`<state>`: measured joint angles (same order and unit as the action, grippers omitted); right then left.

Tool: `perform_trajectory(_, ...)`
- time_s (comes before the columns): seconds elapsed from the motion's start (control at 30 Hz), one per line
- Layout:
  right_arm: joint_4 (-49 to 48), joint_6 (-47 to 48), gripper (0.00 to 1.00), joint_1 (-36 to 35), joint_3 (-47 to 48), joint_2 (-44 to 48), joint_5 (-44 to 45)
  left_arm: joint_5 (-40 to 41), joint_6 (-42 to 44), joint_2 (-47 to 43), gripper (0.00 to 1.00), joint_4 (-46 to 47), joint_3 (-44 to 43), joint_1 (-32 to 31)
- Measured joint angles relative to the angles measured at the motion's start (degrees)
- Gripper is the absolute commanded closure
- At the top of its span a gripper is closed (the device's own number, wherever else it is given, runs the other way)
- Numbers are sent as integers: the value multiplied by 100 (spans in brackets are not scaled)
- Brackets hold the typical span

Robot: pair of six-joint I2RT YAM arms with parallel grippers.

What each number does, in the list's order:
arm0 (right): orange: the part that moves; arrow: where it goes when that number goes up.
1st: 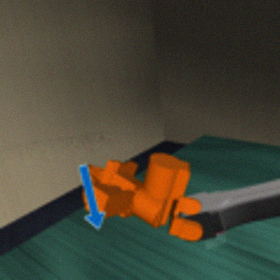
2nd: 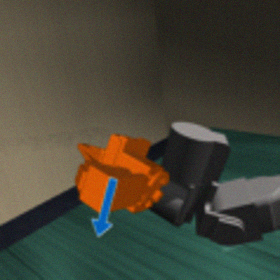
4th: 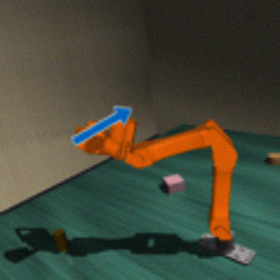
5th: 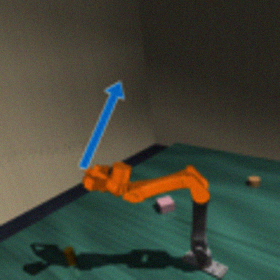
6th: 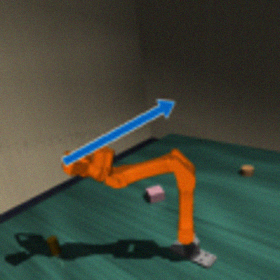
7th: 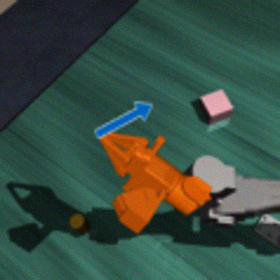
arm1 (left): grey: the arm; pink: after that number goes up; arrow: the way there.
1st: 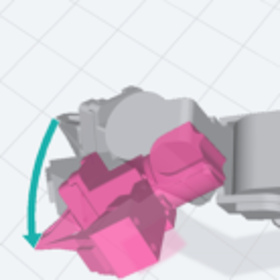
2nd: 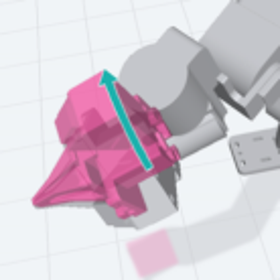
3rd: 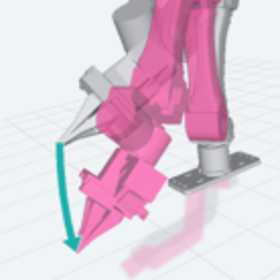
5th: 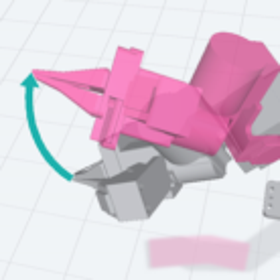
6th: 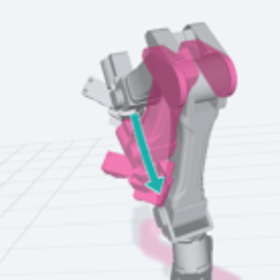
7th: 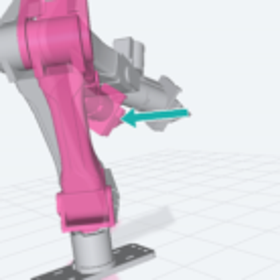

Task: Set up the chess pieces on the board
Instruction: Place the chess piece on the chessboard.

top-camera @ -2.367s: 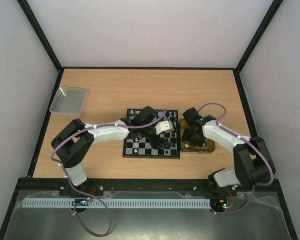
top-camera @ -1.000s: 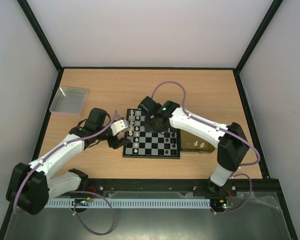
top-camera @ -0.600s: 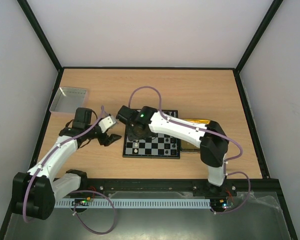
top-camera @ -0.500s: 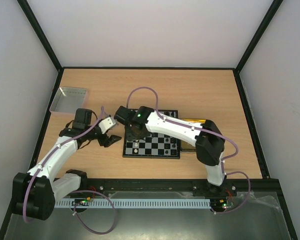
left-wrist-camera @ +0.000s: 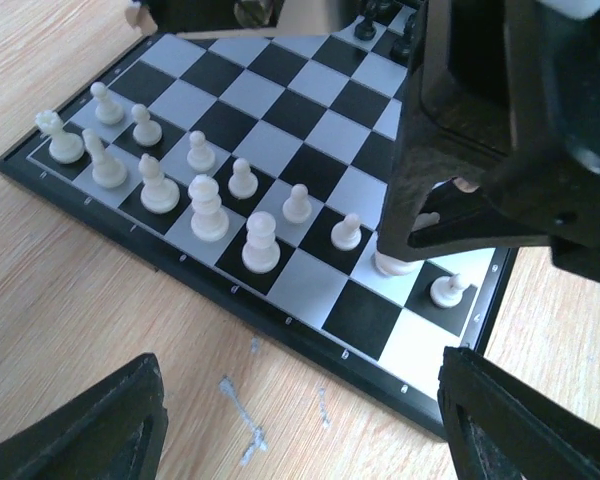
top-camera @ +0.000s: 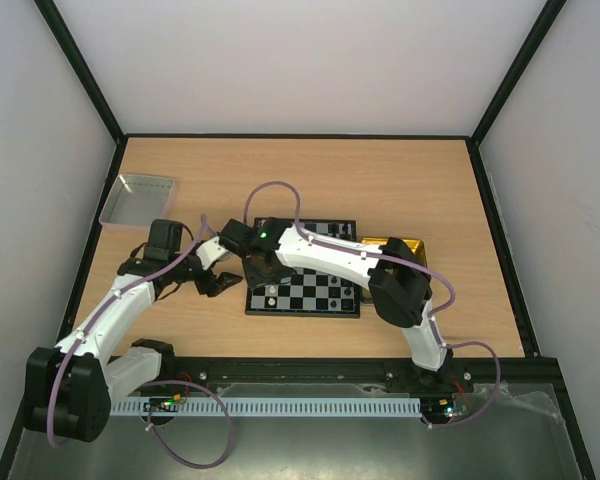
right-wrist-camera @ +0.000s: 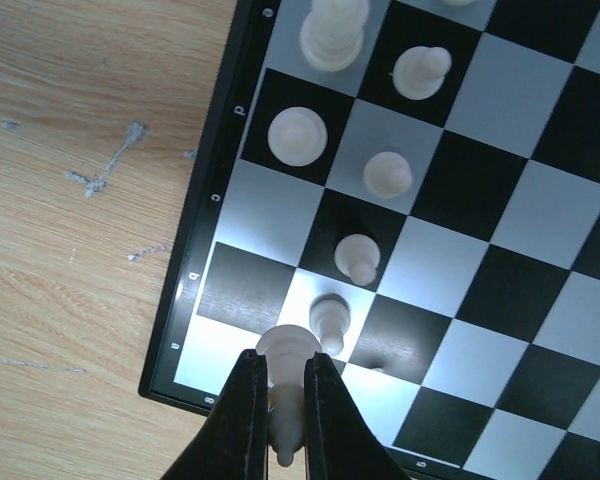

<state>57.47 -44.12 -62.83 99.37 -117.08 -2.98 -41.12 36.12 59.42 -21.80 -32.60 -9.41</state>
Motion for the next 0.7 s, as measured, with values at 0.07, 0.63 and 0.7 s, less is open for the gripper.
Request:
perform_trajectory(0.07,-9,4,98,-33,37,-57,-11,11,15,-17,25,2,22,46)
perform_trajectory(0.63,-162,15,98,-186,304,-433,-96,166,105,-20,29,-68,184,234)
perform_trajectory(0.7,-201,17,98,-186,321,-457,-85,173,127,-20,34,-101,184,236)
